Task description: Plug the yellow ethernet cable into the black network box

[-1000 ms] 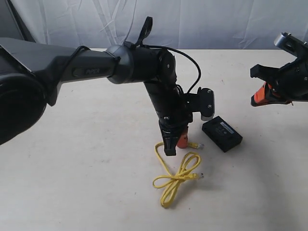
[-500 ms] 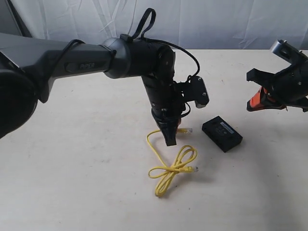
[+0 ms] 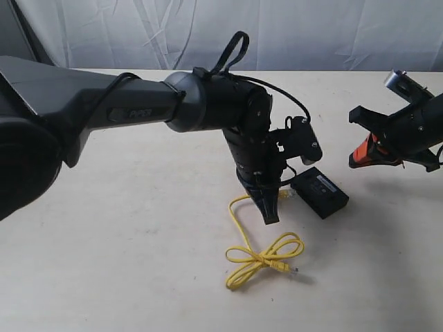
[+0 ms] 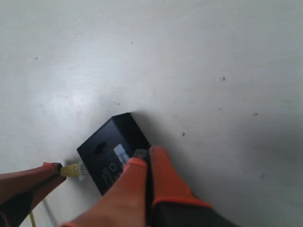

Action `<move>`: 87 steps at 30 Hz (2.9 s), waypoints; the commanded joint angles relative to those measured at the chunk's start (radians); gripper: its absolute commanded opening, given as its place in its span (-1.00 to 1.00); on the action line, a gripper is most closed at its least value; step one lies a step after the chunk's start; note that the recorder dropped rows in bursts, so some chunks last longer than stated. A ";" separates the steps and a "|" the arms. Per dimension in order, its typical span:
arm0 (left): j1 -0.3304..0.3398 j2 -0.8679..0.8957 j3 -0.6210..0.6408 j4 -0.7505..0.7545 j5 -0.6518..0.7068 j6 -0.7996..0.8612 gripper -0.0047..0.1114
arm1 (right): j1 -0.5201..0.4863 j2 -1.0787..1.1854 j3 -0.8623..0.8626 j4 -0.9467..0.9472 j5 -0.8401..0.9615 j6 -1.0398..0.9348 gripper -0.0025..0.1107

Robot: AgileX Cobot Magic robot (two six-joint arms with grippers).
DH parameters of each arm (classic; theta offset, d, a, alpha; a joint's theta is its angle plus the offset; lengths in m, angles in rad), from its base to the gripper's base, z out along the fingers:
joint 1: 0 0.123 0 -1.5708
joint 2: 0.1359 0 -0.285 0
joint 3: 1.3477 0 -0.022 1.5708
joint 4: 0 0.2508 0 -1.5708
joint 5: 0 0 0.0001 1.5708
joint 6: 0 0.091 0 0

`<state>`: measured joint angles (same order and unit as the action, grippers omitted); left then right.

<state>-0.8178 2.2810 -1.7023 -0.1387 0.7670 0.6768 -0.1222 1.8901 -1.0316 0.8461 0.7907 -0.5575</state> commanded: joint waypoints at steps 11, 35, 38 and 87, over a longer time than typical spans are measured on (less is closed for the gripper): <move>-0.013 -0.012 0.020 0.060 -0.070 -0.119 -0.92 | -0.005 0.045 0.003 0.083 -0.058 -0.048 -0.97; -0.013 -0.012 0.020 0.062 -0.095 -0.117 -0.92 | 0.059 0.109 0.003 0.194 -0.087 -0.130 -0.97; -0.022 -0.012 0.020 0.077 -0.099 -0.115 -0.92 | 0.067 0.109 0.003 0.191 -0.091 -0.130 -0.97; -0.042 -0.012 0.020 0.118 -0.193 -0.116 -0.92 | 0.054 0.109 0.003 0.102 -0.047 -0.029 -0.97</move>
<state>-0.8572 2.2810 -1.6847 -0.0198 0.5869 0.5671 -0.0717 2.0000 -1.0316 0.9571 0.7389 -0.5842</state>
